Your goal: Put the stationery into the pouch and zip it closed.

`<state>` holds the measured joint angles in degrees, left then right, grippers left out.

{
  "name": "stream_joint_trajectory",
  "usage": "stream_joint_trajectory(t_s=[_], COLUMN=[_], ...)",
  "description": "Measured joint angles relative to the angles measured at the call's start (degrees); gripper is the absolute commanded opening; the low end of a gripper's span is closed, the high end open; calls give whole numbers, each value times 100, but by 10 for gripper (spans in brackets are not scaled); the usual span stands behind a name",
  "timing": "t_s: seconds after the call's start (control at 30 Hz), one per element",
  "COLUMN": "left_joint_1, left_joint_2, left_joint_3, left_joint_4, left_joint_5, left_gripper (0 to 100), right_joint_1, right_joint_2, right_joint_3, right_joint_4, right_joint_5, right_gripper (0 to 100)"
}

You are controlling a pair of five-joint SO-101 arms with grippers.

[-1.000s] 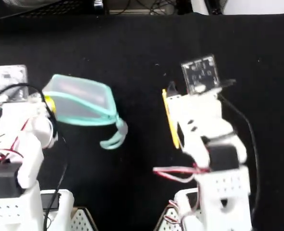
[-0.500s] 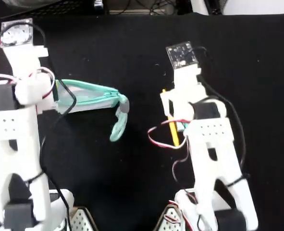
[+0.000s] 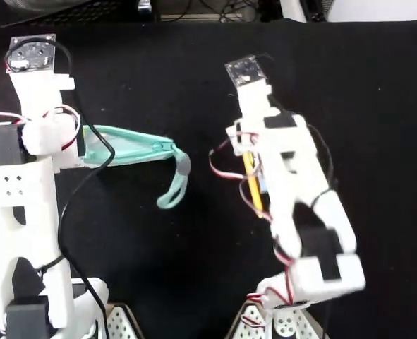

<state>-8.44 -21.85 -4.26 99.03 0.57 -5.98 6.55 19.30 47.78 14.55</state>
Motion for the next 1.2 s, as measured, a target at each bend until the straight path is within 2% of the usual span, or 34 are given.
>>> stream_joint_trajectory(t_s=[0.2, 0.37, 0.47, 0.6, 0.73, 0.93, 1.2], left_joint_1=[0, 0, 0, 0, 0, 0, 0], left_joint_2=[-9, -9, -9, -9, -9, 9, -9], left_joint_3=[299, 448, 448, 457, 466, 475, 624], left_joint_4=[-334, -457, -457, -457, -457, -457, -457], left_joint_5=[-9, -18, -18, -18, -18, -18, -18], left_gripper=[30, 30, 30, 30, 30, 30, 30], right_joint_1=[0, 0, 9, 44, 44, -35, -475], right_joint_2=[1591, 2593, 3103, 3596, 3640, 2673, -589], right_joint_3=[-1160, -2365, -3209, -4018, -4202, -3701, -1881], right_joint_4=[88, 941, 1521, 1960, 2163, 2505, 2532], right_joint_5=[53, 70, 70, 88, 88, 88, 88], right_gripper=[139, 126, 8, 13, 12, 12, 12])
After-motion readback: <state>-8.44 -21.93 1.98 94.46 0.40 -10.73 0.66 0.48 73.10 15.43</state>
